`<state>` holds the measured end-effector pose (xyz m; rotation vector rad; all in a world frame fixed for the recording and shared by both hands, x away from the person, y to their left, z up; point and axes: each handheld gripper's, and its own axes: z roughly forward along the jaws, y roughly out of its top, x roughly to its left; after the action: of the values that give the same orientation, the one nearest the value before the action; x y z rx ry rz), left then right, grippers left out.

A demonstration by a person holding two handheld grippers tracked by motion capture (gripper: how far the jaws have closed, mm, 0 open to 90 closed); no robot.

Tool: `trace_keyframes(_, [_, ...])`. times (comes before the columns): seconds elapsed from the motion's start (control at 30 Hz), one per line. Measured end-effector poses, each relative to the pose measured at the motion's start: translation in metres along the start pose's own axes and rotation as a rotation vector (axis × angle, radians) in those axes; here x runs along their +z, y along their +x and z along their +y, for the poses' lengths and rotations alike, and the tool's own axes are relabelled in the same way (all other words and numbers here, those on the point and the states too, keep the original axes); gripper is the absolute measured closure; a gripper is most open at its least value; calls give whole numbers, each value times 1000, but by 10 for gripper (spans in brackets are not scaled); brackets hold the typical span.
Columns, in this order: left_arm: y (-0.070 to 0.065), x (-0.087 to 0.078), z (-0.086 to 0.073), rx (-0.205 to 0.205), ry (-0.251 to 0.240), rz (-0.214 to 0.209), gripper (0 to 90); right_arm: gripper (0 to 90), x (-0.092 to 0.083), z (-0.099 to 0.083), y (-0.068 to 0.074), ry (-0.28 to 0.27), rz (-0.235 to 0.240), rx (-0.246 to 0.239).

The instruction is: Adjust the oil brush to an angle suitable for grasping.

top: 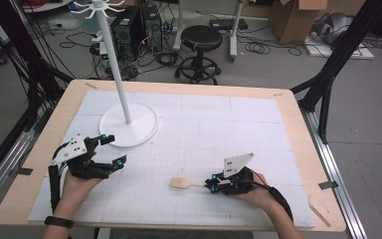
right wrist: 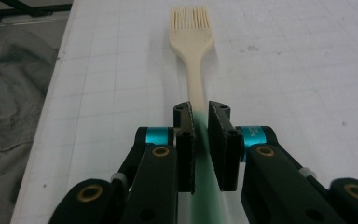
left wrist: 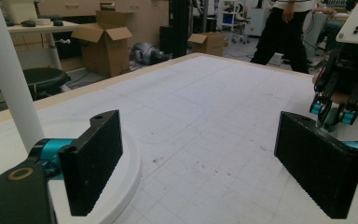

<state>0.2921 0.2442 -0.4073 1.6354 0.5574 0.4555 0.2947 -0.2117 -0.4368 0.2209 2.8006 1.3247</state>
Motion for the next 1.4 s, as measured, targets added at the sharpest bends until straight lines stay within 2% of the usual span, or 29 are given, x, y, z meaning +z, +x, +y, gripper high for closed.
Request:
trace_keyframes(0.17, [0, -2, 2, 3, -10, -2, 158, 820, 6, 18, -4, -18, 21, -21])
trace_keyframes(0.2, [0, -2, 3, 4, -13, -3, 158, 820, 11, 25, -6, -13, 26, -35])
trace_keyframes(0.3, [0, -2, 3, 4, -15, -3, 158, 820, 15, 30, -7, -4, 34, -42])
trace_keyframes(0.53, [-1, -3, 6, 9, -25, -7, 158, 820, 38, 54, -12, 16, 55, -64])
trace_keyframes(0.67, [-1, -4, 7, 11, -29, -10, 158, 819, 51, 65, -16, 19, 64, -60])
trace_keyframes(0.83, [-1, -4, 7, 7, -32, -13, 158, 819, 68, 78, -17, 7, 84, -75])
trace_keyframes(1.17, [-1, -3, 7, 9, -24, -16, 159, 818, 100, 84, -18, 31, 101, -89])
trace_keyframes(1.4, [-2, -3, 7, 12, -16, -21, 159, 807, 103, 83, -18, 43, 101, -87])
